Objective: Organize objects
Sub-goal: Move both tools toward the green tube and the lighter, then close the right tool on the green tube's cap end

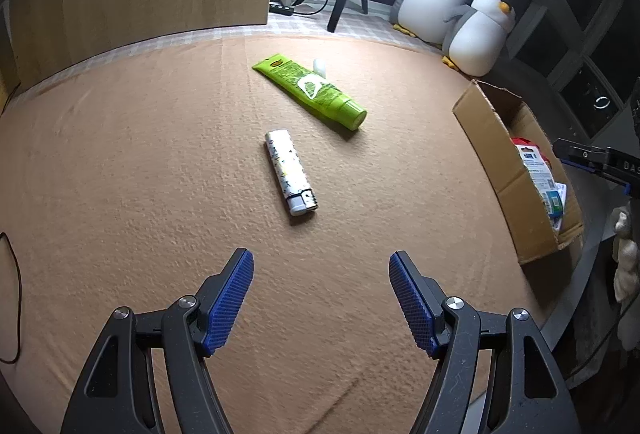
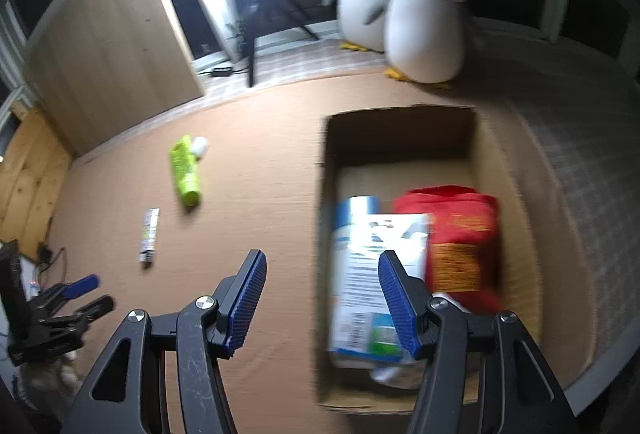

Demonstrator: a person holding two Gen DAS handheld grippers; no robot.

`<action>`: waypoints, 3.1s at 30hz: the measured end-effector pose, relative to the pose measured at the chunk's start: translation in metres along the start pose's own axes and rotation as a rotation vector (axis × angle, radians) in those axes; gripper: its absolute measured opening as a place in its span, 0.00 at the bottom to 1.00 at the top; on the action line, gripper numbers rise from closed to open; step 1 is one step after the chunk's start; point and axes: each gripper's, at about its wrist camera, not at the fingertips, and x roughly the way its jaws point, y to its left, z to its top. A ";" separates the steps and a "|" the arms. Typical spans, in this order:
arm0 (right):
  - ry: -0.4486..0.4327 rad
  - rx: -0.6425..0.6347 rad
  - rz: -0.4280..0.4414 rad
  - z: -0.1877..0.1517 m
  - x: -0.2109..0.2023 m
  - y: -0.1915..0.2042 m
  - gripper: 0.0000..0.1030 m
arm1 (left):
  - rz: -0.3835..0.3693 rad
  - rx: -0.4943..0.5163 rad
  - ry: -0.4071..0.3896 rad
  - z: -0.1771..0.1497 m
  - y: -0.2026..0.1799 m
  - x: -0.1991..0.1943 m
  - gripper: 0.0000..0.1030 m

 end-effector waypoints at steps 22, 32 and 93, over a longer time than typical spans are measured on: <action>0.115 -0.075 0.211 0.055 0.093 0.100 0.52 | 0.029 -0.063 -0.043 0.053 0.023 0.020 0.70; 0.223 -0.069 0.209 0.093 0.171 0.130 0.41 | 0.042 -0.122 -0.060 0.051 0.042 0.014 0.70; 0.459 -0.061 0.346 -0.016 0.146 0.113 0.27 | -0.264 -0.093 0.142 0.012 -0.050 0.083 0.46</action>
